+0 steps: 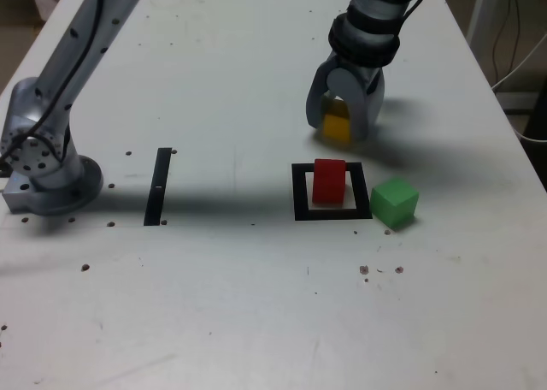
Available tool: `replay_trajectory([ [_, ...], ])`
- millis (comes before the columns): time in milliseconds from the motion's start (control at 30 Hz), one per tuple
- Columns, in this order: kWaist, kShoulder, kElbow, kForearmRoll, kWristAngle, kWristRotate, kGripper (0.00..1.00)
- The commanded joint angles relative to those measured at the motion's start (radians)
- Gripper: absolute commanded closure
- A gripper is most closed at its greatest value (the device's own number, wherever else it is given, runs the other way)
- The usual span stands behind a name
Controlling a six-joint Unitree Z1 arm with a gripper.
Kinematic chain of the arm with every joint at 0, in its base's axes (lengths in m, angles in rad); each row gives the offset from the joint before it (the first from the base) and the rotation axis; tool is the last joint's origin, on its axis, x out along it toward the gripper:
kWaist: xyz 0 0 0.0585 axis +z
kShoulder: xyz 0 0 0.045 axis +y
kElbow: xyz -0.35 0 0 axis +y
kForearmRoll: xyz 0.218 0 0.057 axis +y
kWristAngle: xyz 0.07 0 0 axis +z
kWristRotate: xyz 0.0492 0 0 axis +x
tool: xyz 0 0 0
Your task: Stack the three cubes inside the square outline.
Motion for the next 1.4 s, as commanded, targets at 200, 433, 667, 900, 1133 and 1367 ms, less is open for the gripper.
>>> replay_trajectory([
  [200,-0.019,-0.035,-0.011,0.018,0.003,-0.018,0.69],
  [433,-0.047,-0.081,-0.013,0.07,0.002,-0.068,0.69],
  [667,-0.079,-0.134,0.017,0.113,-0.021,-0.158,0.69],
  [900,-0.129,-0.195,0.062,0.125,-0.091,-0.296,0.69],
  [1133,-0.177,-0.224,0.082,0.121,-0.166,-0.42,0.69],
  [1367,-0.2,-0.225,0.108,0.105,-0.192,-0.477,0.69],
])
